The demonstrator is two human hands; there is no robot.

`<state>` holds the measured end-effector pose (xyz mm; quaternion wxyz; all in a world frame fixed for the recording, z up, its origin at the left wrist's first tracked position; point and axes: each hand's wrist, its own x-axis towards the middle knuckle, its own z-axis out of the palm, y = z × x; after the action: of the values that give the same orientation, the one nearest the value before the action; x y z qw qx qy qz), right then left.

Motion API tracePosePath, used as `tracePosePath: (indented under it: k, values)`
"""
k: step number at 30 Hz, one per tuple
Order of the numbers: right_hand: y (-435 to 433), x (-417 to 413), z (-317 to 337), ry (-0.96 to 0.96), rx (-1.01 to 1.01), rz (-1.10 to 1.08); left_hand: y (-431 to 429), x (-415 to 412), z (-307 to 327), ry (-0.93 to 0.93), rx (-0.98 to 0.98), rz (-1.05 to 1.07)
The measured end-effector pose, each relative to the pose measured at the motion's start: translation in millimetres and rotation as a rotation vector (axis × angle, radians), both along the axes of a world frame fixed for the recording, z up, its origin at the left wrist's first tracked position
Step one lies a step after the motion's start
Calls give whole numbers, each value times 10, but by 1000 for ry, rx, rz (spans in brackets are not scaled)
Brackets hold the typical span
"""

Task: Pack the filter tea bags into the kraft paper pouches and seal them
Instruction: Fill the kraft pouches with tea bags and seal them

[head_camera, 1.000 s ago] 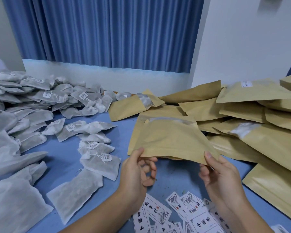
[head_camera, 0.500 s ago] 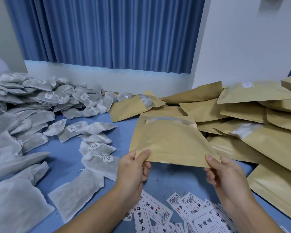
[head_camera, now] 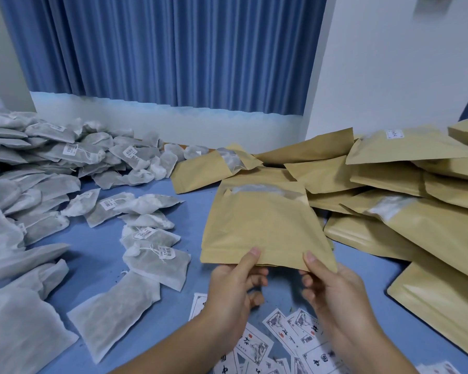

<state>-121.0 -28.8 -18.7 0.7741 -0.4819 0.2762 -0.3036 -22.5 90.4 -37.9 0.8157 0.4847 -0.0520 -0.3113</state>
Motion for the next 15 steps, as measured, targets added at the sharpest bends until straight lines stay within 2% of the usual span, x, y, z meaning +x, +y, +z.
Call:
tracePosePath:
  k: [3, 6, 11, 15]
  values:
    - [71, 8, 4, 10, -11, -18, 13, -8, 8, 12, 16, -22]
    - [190, 17, -8, -6, 87, -38, 24, -47, 5, 7, 4, -59]
    - [319, 16, -30, 54, -25, -48, 45, -152, -30, -3, 58, -101]
    - [368, 27, -39, 31, 22, -59, 57, -146, -51, -42, 108, -81]
